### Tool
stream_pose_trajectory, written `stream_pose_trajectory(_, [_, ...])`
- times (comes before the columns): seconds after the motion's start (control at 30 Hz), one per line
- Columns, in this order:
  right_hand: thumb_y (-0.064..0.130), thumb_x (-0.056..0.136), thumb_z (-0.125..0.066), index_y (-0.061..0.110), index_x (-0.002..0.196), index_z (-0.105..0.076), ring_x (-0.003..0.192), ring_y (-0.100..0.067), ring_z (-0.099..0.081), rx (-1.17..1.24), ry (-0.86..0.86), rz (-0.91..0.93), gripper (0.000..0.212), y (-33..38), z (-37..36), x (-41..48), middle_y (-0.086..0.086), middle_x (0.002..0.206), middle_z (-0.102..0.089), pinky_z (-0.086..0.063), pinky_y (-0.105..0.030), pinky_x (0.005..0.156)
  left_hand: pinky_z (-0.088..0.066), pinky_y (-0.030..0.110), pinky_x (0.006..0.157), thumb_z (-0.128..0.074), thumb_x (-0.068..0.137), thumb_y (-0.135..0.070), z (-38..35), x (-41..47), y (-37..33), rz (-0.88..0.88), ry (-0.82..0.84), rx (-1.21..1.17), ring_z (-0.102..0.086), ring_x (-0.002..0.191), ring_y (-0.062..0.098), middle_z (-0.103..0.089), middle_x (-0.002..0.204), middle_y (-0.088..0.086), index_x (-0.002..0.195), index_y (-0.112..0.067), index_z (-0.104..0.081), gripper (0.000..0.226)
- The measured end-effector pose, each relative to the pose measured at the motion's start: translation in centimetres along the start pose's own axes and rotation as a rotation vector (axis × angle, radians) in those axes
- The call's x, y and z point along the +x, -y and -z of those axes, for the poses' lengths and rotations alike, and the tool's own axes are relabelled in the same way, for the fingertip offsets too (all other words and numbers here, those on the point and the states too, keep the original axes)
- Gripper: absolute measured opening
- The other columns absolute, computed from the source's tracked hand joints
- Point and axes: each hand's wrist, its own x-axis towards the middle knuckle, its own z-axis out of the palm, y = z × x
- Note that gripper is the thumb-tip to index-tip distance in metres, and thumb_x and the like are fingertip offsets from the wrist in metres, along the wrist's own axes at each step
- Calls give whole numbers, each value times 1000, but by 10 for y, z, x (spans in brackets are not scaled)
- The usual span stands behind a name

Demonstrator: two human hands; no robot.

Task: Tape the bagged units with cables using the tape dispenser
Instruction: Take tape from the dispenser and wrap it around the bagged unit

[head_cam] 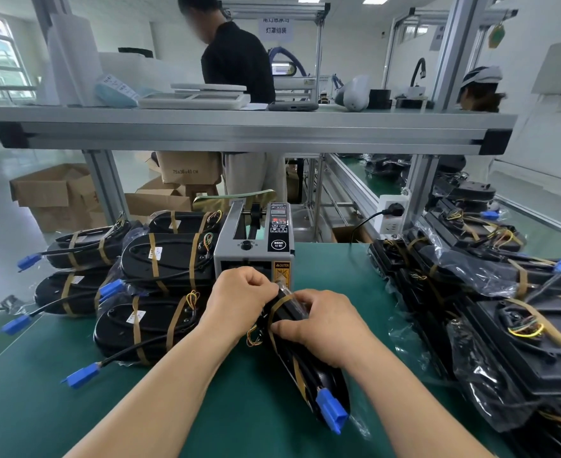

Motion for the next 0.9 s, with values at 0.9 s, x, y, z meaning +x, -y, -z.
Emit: stream_pose_trajectory(0.9, [57, 67, -75, 32, 100, -66, 82, -11, -65, -31, 28, 24, 43, 4, 2, -2, 11, 86, -68, -56, -33, 77, -44, 17, 40, -72, 89, -20, -12, -15, 0, 317, -57, -467, -52, 38, 5, -61, 50, -3, 74, -11, -70, 17])
